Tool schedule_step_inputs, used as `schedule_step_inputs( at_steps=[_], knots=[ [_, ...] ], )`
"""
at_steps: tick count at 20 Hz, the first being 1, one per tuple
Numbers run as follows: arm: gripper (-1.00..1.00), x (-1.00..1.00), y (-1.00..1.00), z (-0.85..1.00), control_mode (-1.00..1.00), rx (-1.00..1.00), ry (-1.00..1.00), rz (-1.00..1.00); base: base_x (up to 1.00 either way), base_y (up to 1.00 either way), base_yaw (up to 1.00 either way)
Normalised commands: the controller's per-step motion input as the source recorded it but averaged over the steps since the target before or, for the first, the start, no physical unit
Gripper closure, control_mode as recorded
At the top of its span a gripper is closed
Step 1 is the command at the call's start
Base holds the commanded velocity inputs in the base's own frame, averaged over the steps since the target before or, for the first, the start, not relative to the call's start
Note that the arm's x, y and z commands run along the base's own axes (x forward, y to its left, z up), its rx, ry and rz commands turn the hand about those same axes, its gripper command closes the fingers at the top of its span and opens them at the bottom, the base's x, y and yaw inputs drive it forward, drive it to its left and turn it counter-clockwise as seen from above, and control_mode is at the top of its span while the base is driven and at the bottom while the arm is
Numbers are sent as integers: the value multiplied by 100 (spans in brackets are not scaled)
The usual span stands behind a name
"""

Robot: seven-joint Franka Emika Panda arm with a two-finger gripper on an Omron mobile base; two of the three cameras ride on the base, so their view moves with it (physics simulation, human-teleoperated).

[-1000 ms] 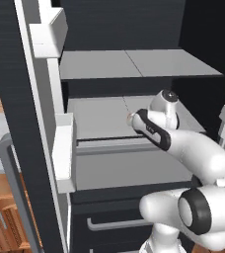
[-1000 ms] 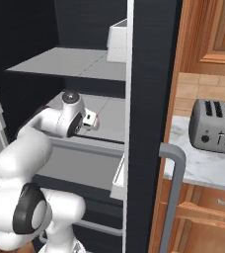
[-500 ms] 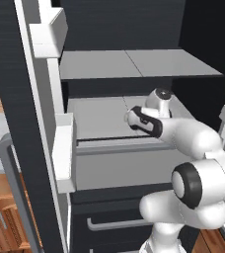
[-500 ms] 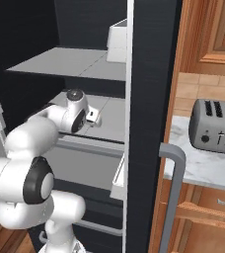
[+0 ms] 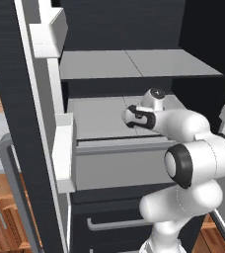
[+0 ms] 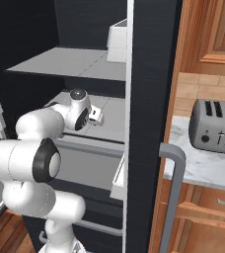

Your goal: Retrieve the tangerine and peach from the fridge and place them into the bowl on the dining table.

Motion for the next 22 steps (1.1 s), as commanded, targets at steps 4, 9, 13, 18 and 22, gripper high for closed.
schedule_step_inputs(
  at_steps=[4,9,13,18,22],
  knots=[
    [-100,33,0,-21,-100,0,0,-2,0,0,0],
    [-100,29,0,-15,-100,0,0,-3,0,0,0],
    [-100,27,0,-13,-100,0,0,-3,0,0,0],
    [-100,24,-1,-9,-100,0,0,-4,0,0,0],
    [-100,22,-4,-3,-100,0,0,-4,0,0,0]
  ],
)
